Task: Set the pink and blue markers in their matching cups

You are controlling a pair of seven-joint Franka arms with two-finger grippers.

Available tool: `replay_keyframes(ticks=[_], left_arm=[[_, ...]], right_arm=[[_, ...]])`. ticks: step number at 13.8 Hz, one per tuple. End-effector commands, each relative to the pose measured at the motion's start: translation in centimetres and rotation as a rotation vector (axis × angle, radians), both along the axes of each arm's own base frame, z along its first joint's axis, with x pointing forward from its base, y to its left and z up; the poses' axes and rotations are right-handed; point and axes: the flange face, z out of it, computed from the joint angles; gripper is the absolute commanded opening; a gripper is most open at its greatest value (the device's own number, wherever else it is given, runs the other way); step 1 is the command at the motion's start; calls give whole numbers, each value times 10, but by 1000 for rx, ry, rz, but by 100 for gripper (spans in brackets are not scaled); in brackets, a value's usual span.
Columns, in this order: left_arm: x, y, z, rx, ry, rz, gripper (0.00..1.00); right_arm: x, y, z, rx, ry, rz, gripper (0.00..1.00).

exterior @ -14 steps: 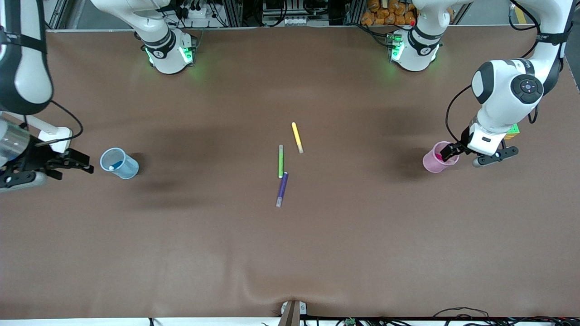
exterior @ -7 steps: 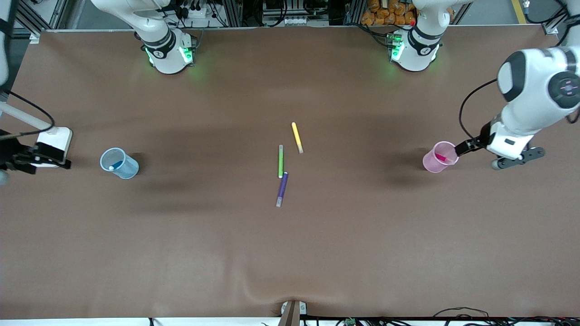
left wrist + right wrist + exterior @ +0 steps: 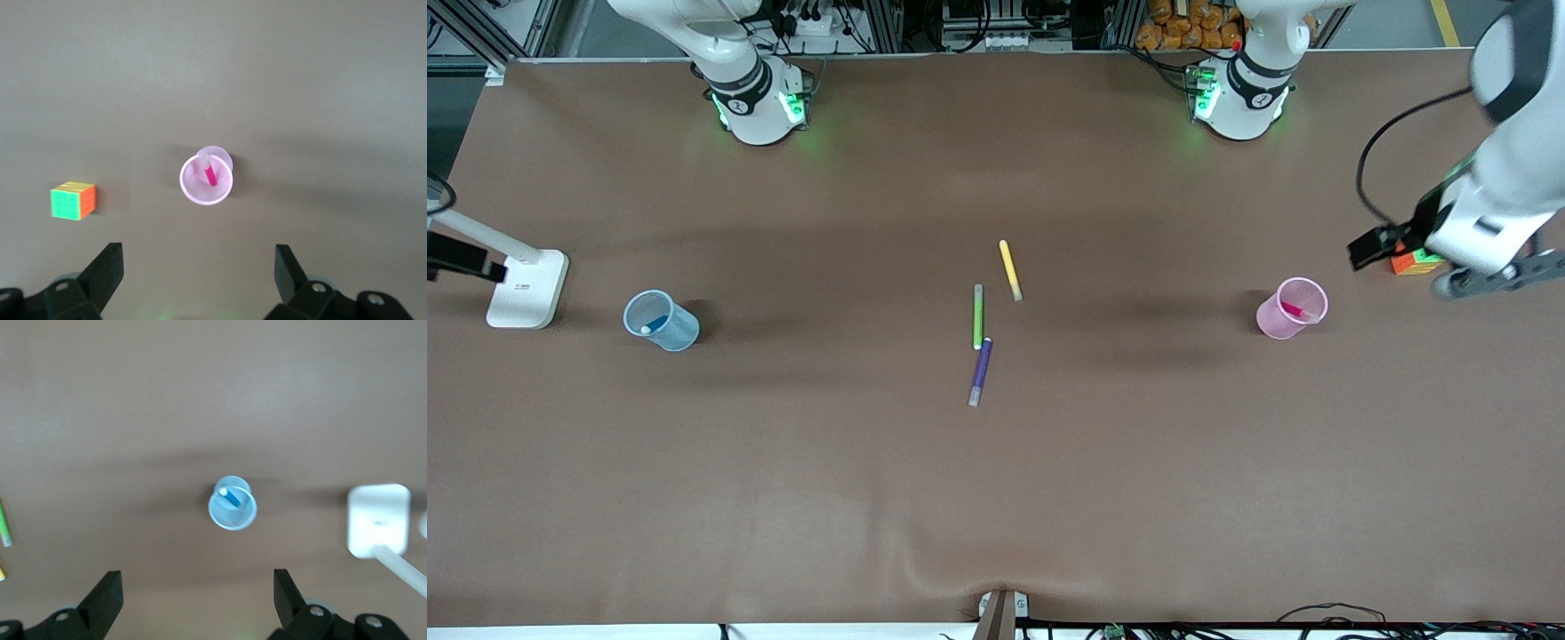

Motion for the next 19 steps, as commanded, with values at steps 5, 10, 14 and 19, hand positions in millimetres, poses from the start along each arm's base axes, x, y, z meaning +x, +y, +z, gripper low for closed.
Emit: replay_keyframes(ticks=[5, 10, 14, 19], left_arm=[[-5, 0, 75, -62, -33, -61, 100], [-7, -4, 85, -81, -47, -80, 100], [-14, -5, 83, -84, -11, -106, 100], [-15, -2, 86, -83, -20, -100, 100]], right_arm=[[-16, 4, 18, -30, -2, -11, 100], [-42, 18, 29, -42, -22, 1, 100], [-72, 38, 18, -90, -84, -9, 100], [-60, 41, 30, -125, -111, 18, 100]])
